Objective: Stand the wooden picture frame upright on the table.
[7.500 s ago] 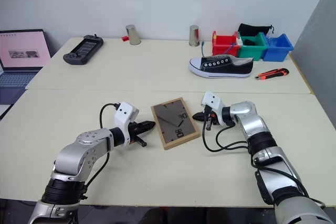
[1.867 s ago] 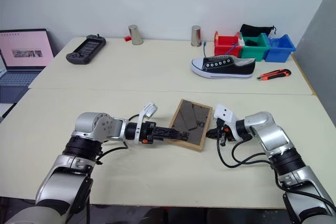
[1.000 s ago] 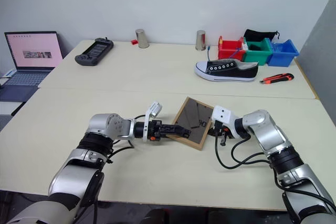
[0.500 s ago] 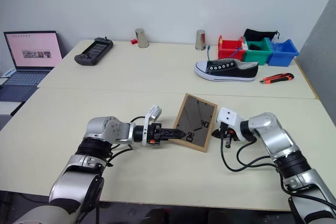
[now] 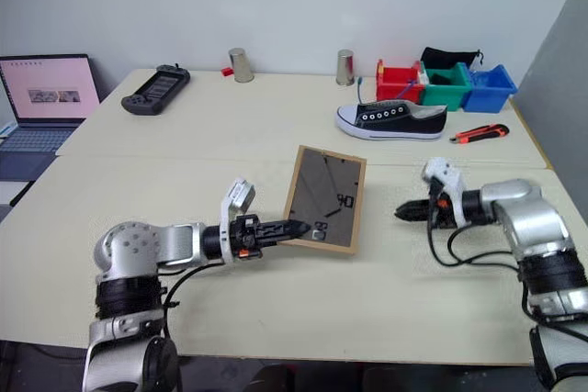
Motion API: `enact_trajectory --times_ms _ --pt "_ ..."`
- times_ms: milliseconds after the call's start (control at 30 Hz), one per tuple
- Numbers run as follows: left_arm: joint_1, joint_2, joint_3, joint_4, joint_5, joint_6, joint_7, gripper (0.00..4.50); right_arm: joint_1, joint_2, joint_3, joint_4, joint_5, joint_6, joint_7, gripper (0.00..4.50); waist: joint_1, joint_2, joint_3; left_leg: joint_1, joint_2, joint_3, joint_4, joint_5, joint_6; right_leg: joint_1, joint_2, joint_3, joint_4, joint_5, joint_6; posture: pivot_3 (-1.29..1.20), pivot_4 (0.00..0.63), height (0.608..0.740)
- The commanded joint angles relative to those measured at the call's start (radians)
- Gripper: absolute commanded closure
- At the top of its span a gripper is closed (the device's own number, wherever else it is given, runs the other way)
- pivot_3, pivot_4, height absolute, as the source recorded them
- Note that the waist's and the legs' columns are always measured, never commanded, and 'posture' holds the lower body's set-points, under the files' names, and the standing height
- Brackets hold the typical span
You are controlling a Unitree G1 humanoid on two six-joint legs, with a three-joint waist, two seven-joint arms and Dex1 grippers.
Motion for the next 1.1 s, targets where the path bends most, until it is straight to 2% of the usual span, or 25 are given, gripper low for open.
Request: enact_trajectory --times_ms 33,100,200,233,400,533,867,1100 --pt "0.025 0.001 0.061 -0.044 -0.135 0.004 0.109 3.20 -0.111 -0.046 -0.017 0.009 0.084 0.101 0.117 2.77 0.003 0.000 0.000 0.000 0.000 0.000 0.000 0.000 0.001 0.000 0.000 0.000 0.000 0.000 0.000 0.00 0.150 0.740" --pt "0.032 -0.008 0.083 -0.048 -0.172 0.004 0.161 3.20 -0.166 -0.039 -0.010 0.021 0.107 0.138 0.131 2.31 0.005 -0.001 0.000 0.000 0.000 -0.001 0.000 0.000 0.001 0.001 0.000 -0.001 -0.002 0.000 0.000 0.00 0.150 0.740" --pt "0.031 -0.027 0.108 -0.045 -0.206 0.004 0.225 3.20 -0.241 0.035 -0.022 0.024 0.134 0.200 0.053 1.54 0.002 -0.001 0.000 -0.001 0.000 0.000 0.000 0.000 0.000 0.001 0.000 0.000 -0.004 0.000 0.000 0.00 0.150 0.740" --pt "0.032 -0.031 0.111 -0.044 -0.214 0.004 0.240 3.20 -0.254 0.061 -0.022 0.019 0.138 0.215 0.030 1.42 0.001 -0.001 0.000 -0.001 0.000 0.000 0.000 0.000 0.000 0.000 0.000 0.000 -0.004 0.000 0.000 0.00 0.150 0.740" --pt "0.047 -0.058 0.104 -0.064 -0.252 0.004 0.293 3.20 -0.288 0.183 0.007 0.007 0.119 0.231 -0.088 1.42 0.002 -0.001 0.000 -0.004 0.000 -0.001 0.000 0.002 -0.003 -0.002 0.000 -0.001 -0.003 0.000 0.000 0.00 0.150 0.740" --pt "0.051 -0.064 0.093 -0.069 -0.278 -0.001 0.319 3.20 -0.316 0.255 0.051 0.024 0.096 0.231 -0.146 1.42 0.003 -0.001 0.000 -0.015 -0.001 0.000 0.001 0.003 -0.006 -0.015 -0.001 -0.001 0.002 0.001 0.000 0.00 0.150 0.740" --pt "0.058 -0.059 0.063 -0.076 -0.327 -0.025 0.351 3.20 -0.323 0.302 0.175 0.049 -0.002 0.135 -0.171 1.42 0.003 -0.001 0.000 -0.015 -0.001 0.000 0.001 0.003 -0.006 -0.015 -0.001 -0.001 0.002 0.001 0.000 0.00 0.150 0.740" --pt "0.081 -0.056 0.026 -0.101 -0.359 -0.046 0.364 3.20 -0.317 0.324 0.188 0.091 -0.041 0.105 -0.189 1.42 0.002 -0.001 0.000 -0.014 -0.001 0.000 0.001 0.004 -0.006 -0.016 -0.001 -0.001 0.002 0.001 0.000 0.00 0.150 0.740"
